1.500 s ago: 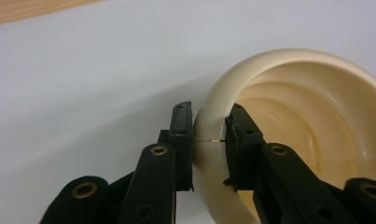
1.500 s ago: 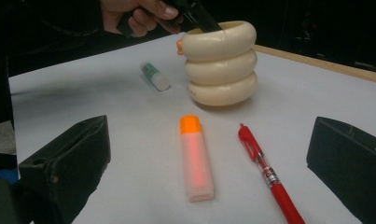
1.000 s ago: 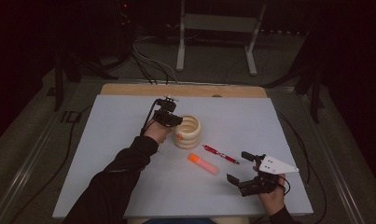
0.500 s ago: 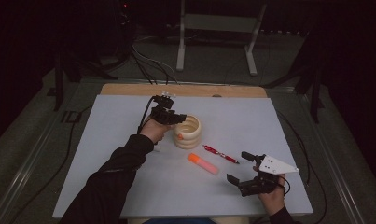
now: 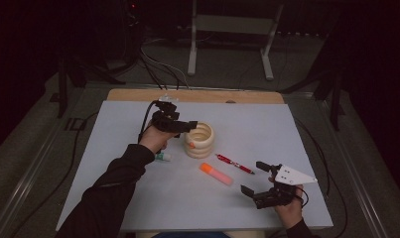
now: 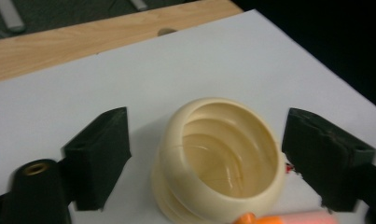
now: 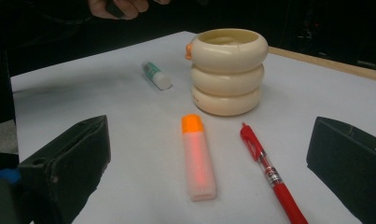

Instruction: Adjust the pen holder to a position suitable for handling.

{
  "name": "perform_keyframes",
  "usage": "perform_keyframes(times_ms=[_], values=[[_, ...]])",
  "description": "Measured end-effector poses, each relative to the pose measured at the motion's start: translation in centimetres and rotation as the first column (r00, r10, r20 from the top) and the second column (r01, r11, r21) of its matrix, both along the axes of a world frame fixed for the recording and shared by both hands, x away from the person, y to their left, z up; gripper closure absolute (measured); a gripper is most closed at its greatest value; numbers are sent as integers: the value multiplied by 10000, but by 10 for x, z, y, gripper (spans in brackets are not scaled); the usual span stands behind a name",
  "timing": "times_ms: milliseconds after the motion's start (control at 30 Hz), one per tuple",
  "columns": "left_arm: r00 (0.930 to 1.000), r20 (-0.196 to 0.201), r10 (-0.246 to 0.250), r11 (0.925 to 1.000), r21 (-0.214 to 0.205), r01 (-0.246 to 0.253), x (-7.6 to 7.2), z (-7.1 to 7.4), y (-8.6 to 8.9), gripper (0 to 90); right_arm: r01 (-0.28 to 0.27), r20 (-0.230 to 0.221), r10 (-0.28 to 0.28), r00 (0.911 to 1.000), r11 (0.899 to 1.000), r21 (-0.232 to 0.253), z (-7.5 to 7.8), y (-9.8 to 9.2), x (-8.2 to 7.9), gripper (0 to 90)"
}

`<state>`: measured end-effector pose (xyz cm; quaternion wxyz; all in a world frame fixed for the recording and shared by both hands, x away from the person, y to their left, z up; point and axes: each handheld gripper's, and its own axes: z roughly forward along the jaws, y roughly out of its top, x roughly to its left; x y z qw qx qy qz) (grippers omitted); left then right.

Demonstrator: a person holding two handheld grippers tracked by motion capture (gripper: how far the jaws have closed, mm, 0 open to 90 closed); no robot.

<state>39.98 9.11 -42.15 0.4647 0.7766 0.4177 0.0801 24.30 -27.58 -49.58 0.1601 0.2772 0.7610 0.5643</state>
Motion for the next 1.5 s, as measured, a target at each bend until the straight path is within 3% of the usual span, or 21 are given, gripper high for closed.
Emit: perform_keyframes(times_ms=[133, 200, 400, 533, 633, 733, 967, 1100, 1233, 1400, 1500], values=[[9991, 373, -206, 9993, -301, 217, -9, 5, 8, 83, 63, -95, -62, 9999, 10000, 55, 0, -1, 1, 0], [9979, 494, -431, 9983, -377, 450, -13, 7, 12, 14, 131, 36, -131, 9999, 9999, 4, 0, 0, 0, 0], [9910, 1034, -844, 9946, -508, 900, -30, 9, 25, 2, 315, 122, -317, 9994, 9993, 176, 4, -4, 2, 0], [9871, 1177, -1087, 9905, -712, 1176, -43, 6, 34, 2, 189, 245, -199, 9995, 9990, 417, 11, -5, 3, 0], [9850, 1261, -1180, 9883, -812, 1288, -52, 4, 40, 2, 161, 538, -174, 9984, 9996, 252, 16, -4, 5, 0], [9830, 1289, -1311, 9859, -866, 1428, -59, 1, 45, 2, 137, 569, -162, 9982, 9989, 441, 21, -5, 10, 0], [9735, 1852, -1345, 9861, -717, 1499, -77, -7, 55, 2, -59, 584, 14, 9983, 9970, 765, 33, -13, 25, 0], [9687, 2033, -1427, 9852, -645, 1586, -86, -16, 62, 2, 32, 697, -69, 9975, 9986, 525, 41, -15, 32, 0], [9621, 2262, -1520, 9839, -582, 1692, -95, -24, 68, 2, 49, 435, -66, 9990, 9993, 376, 46, -17, 40, 0], [9592, 2297, -1651, 9813, -597, 1832, -106, -37, 74, 3, 288, 215, -291, 9993, 9995, 146, 45, -18, 51, 0], [9570, 2356, -1692, 9810, -536, 1866, -113, -44, 76, 3, 324, -147, -324, 9994, 9995, 20, 42, -18, 59, 0]])
